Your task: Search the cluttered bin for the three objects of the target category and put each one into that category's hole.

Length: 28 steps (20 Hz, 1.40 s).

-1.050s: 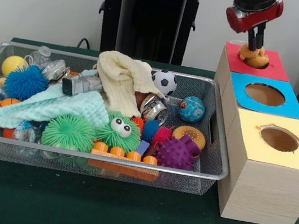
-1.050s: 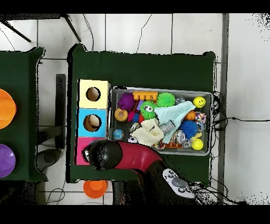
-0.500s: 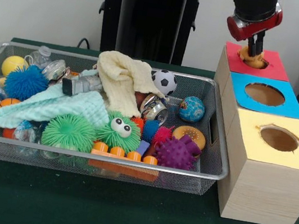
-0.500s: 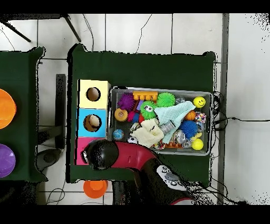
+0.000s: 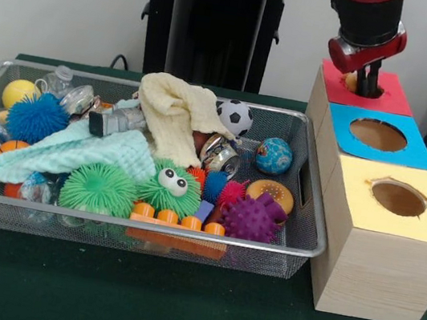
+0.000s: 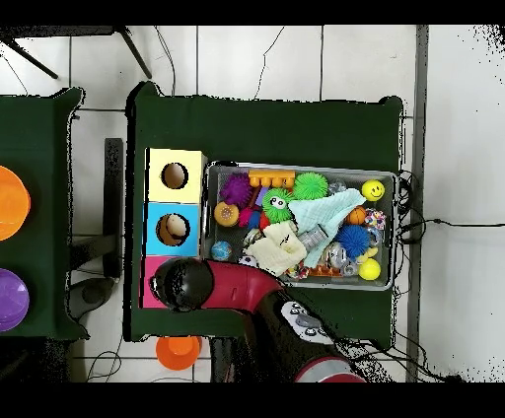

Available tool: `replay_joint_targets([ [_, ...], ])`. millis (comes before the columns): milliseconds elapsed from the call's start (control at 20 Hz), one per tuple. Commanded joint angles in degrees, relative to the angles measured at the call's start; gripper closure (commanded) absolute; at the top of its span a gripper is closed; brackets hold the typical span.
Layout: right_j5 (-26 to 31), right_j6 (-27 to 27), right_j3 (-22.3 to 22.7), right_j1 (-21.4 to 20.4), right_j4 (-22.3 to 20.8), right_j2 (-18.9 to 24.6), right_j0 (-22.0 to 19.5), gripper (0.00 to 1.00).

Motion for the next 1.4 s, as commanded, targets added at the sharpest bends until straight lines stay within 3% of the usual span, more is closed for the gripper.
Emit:
replay_joint_targets([
  [50,-0.2,8.7,-0.4,6.5,-4.1,-4.9,0.5,1.00],
  [800,-1.3,7.9,-1.0,7.3,-4.3,-6.8,1.1,1.00],
  [1250,-3.4,7.3,2.6,4.2,-3.0,-1.5,-3.3,1.00],
  [1400,-2.2,7.5,4.3,1.4,-2.3,0.0,-4.4,1.00],
])
